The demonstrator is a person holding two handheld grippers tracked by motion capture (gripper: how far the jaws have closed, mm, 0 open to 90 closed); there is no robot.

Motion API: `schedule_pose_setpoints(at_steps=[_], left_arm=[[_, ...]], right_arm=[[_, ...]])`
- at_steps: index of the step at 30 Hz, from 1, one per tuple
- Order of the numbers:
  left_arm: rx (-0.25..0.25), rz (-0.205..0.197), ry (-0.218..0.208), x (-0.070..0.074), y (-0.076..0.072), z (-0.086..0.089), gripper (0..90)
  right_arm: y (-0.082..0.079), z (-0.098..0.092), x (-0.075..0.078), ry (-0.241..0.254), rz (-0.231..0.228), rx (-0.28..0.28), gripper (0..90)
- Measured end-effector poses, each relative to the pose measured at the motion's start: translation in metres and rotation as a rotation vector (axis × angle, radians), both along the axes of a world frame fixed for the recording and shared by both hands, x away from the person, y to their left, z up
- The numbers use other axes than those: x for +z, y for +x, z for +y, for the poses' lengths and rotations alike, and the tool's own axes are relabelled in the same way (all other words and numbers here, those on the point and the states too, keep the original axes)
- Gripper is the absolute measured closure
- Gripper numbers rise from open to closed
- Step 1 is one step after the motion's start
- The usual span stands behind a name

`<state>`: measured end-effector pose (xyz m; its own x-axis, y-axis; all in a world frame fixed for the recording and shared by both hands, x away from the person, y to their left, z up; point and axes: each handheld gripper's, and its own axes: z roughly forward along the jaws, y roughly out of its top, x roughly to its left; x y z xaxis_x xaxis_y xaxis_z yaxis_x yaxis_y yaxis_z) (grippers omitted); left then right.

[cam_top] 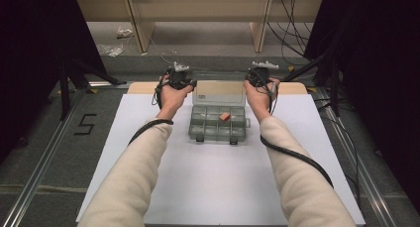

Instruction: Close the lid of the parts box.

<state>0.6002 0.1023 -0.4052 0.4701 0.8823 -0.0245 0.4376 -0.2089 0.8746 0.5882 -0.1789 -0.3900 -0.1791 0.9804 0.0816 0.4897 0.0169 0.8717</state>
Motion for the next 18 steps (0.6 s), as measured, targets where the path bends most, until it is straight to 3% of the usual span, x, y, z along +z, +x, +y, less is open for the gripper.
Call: schedule_pose_setpoints(at_steps=[7, 18], left_arm=[[0.003, -0.022, -0.063, 0.01, -0.002, -0.001, 71.7], [0.056, -0.02, -0.071, 0.016, -0.008, -0.001, 84.6]], right_arm=[[-0.005, 0.0, 0.001, -0.005, -0.013, 0.007, 88.3], [-0.014, 0.0, 0.002, -0.017, -0.027, 0.025, 88.2]])
